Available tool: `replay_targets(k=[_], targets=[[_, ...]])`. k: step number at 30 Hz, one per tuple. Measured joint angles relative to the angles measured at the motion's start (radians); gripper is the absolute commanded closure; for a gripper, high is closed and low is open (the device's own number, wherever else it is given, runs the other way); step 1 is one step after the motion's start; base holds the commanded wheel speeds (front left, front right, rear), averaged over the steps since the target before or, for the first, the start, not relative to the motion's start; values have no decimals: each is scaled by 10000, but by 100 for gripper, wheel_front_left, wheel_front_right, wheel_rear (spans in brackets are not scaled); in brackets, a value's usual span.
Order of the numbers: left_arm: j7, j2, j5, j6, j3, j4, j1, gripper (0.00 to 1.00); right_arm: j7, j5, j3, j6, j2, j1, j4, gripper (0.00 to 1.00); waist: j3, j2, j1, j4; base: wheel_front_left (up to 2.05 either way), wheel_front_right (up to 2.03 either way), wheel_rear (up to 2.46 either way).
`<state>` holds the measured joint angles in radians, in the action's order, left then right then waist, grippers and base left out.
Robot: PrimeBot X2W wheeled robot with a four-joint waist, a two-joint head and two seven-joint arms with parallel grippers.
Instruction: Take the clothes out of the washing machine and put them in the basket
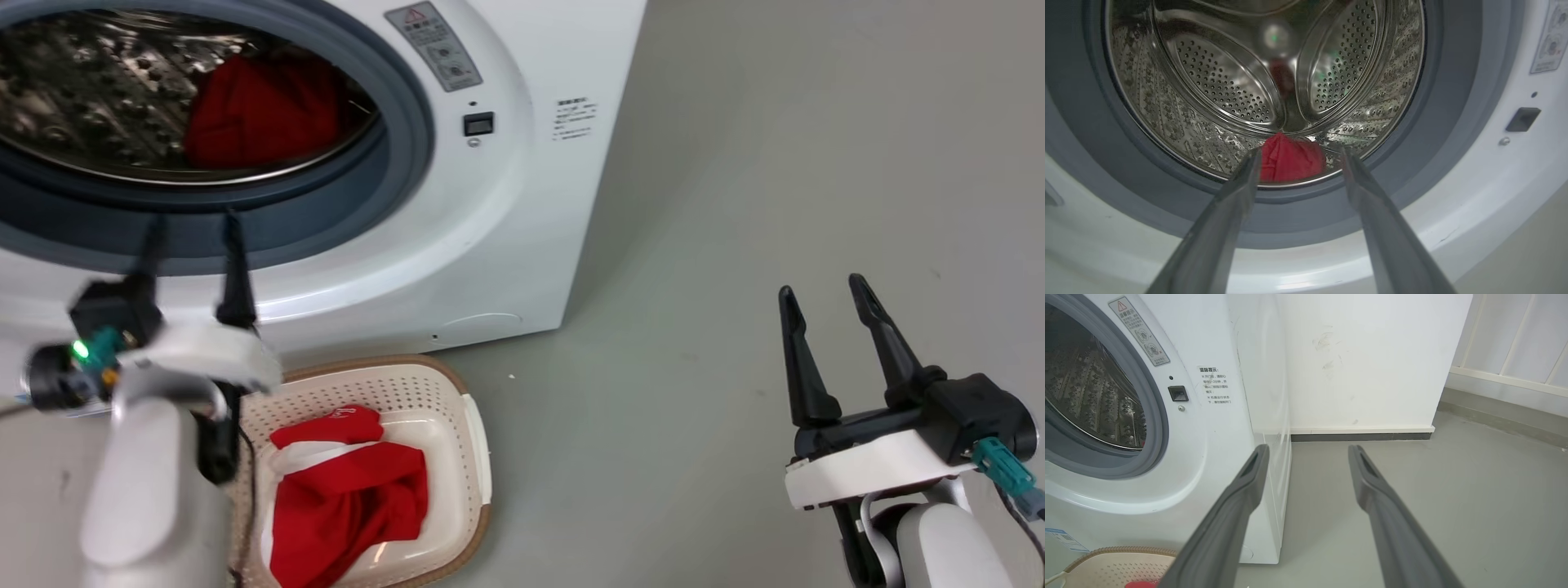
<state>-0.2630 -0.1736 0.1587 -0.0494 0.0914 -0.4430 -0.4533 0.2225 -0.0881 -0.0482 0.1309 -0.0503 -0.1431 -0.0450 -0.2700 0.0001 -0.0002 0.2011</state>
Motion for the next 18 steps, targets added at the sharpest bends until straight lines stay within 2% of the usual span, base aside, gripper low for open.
replay_targets(k=[6,18], targets=[[27,-915,-245,-125,38,-903,-1394,0,157,-336,-207,0,-2,-77,-167,0,-362,0,0,543,0,0,0],[1202,-2725,-679,-401,-270,-2418,-4204,0,382,-1461,-828,0,-6,-617,-134,0,-1874,0,3,1663,0,0,0]])
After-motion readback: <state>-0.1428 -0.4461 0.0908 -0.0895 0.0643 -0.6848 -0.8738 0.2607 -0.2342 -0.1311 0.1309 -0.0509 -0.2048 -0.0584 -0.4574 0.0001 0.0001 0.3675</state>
